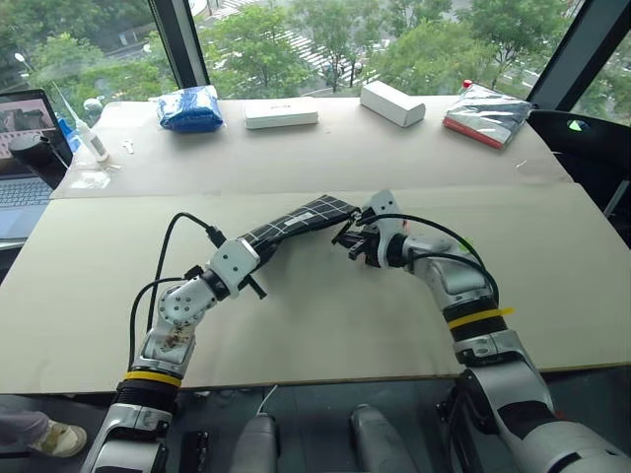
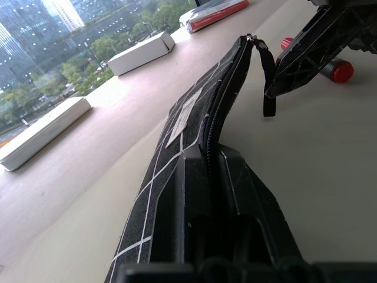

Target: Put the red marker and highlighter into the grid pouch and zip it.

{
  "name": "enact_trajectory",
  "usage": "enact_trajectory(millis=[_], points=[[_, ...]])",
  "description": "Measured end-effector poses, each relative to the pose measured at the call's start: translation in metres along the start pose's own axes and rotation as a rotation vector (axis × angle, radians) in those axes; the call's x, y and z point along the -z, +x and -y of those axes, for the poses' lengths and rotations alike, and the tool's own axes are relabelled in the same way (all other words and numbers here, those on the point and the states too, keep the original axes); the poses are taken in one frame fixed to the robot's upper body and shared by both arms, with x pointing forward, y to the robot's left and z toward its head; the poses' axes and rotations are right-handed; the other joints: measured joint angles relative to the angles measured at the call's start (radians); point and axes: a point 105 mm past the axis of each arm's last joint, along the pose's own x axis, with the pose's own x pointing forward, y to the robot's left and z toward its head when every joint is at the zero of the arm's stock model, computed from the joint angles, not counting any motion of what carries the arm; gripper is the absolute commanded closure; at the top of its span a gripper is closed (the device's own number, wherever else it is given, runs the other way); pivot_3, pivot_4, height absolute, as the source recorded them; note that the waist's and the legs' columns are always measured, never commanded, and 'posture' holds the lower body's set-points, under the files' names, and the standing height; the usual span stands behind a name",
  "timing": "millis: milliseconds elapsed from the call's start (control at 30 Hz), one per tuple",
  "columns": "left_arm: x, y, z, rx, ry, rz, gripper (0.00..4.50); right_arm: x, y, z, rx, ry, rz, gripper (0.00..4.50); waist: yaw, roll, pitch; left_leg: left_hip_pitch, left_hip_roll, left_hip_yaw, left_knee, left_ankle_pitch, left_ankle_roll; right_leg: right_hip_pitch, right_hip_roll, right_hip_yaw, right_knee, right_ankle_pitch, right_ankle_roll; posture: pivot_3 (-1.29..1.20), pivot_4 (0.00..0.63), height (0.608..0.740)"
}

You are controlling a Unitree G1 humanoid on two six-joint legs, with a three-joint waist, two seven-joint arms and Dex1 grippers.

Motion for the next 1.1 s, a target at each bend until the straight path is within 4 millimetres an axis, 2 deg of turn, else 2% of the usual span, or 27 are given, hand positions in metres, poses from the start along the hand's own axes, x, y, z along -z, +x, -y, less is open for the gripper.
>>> enact_trajectory(millis=[133,333,467,633,800,933,1033,1100], points=[[0.001,0.000,0.001,0.001,0.002,-0.003,4.50,-0.009,0.008,-0.027,-0.102,-0.058,0.014,4.48,0.000,0.000,0.000,0.000,0.000,0.000,0.000,0.000,0.000,0.000,0.000,0.000,0.000,0.000,0.000,0.00,0.150,0.740],[0.001,0.002,0.002,0.001,-0.005,0.000,4.50,-0.011,0.023,-0.058,-0.210,-0.090,0.006,4.48,0.001,0.000,0.000,0.000,0.000,0.000,0.001,0.000,0.000,0.000,0.000,0.000,0.000,0.000,0.000,0.00,0.150,0.740],[0.000,0.007,0.003,-0.002,-0.013,0.007,4.50,-0.024,0.030,-0.084,-0.317,-0.138,0.011,4.48,0.000,0.000,0.000,0.000,0.000,-0.001,0.001,0.000,0.000,0.000,0.000,-0.001,0.001,0.000,0.000,0.00,0.150,0.740],[-0.002,0.008,0.001,-0.007,-0.009,0.012,4.50,-0.024,0.032,-0.092,-0.349,-0.145,0.006,4.48,0.002,0.000,0.000,0.000,0.000,-0.001,0.001,0.000,0.000,0.001,0.000,-0.001,0.001,0.000,0.000,0.00,0.150,0.740],[-0.002,0.010,0.002,-0.015,-0.015,0.017,4.50,-0.022,0.033,-0.081,-0.308,-0.117,-0.006,3.07,0.001,0.000,0.000,0.000,0.000,-0.001,0.001,0.000,0.000,0.000,0.000,-0.001,0.001,0.000,0.000,0.00,0.150,0.740],[-0.003,0.010,0.004,-0.011,-0.016,0.018,4.50,-0.026,0.017,-0.064,-0.291,-0.080,0.000,1.66,0.006,0.000,0.000,-0.001,0.000,-0.001,0.002,0.000,0.000,0.001,0.000,-0.001,0.001,0.000,0.000,0.00,0.150,0.740],[-0.002,0.010,0.006,-0.006,-0.019,0.018,4.50,-0.042,-0.019,-0.059,-0.352,-0.020,0.056,1.66,0.009,0.000,0.000,-0.001,0.000,-0.001,0.002,0.000,0.000,0.001,0.000,-0.001,0.001,0.000,0.000,0.00,0.150,0.740],[-0.002,0.011,0.008,-0.003,-0.022,0.019,4.50,-0.047,-0.051,-0.059,-0.393,-0.012,0.080,1.66,0.013,0.000,0.000,-0.001,0.000,-0.001,0.002,0.000,0.000,0.001,0.000,-0.002,0.000,0.000,0.000,0.00,0.150,0.740]])
